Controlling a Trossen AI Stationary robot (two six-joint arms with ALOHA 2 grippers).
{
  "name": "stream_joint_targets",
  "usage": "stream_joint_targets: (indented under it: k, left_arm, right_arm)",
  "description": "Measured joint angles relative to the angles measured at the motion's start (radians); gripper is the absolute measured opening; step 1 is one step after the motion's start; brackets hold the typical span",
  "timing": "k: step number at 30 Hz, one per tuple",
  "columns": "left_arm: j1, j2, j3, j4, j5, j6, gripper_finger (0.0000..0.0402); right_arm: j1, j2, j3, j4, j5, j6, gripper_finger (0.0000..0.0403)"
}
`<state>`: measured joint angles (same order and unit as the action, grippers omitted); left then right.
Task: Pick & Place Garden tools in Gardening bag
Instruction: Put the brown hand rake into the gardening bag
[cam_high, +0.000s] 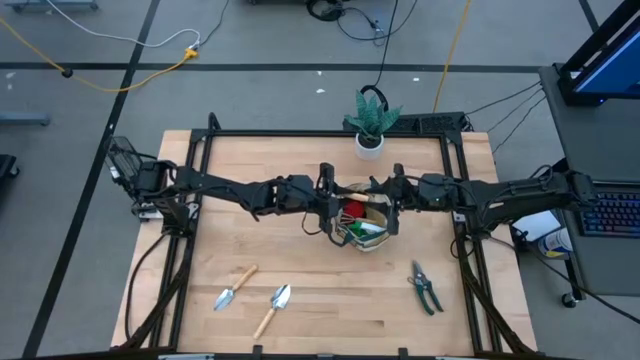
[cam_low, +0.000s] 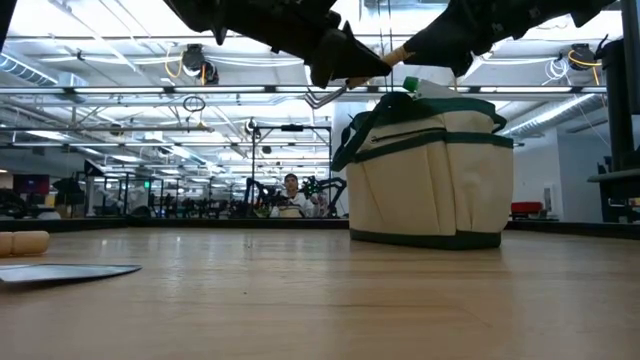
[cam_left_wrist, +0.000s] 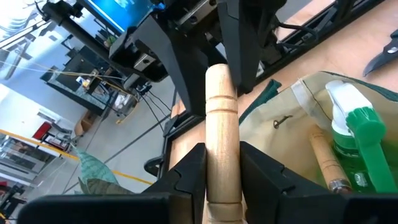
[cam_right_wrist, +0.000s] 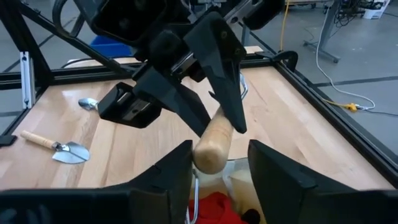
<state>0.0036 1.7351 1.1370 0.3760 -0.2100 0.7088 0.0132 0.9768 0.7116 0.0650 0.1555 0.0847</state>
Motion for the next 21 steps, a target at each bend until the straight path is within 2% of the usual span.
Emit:
stream_joint_targets:
  k: [5,12,21]
  left_arm:
    - [0.001,-0.001,0.0,0.024,0.019,0.004,0.0087]
    - [0.002,-0.002,0.0,0.023,0.034,-0.007,0.0088]
    - [0.003,-0.002,0.0,0.016,0.035,-0.004,0.0088]
  right_arm:
    - [0.0,0.0,0.0,0.014,-0.002,0.0,0.0119]
    - [0.0,0.0,0.0,0.025,0.003,-0.003,0.006]
    - [0.0,0.01,0.0,0.026,0.005,0.007,0.006]
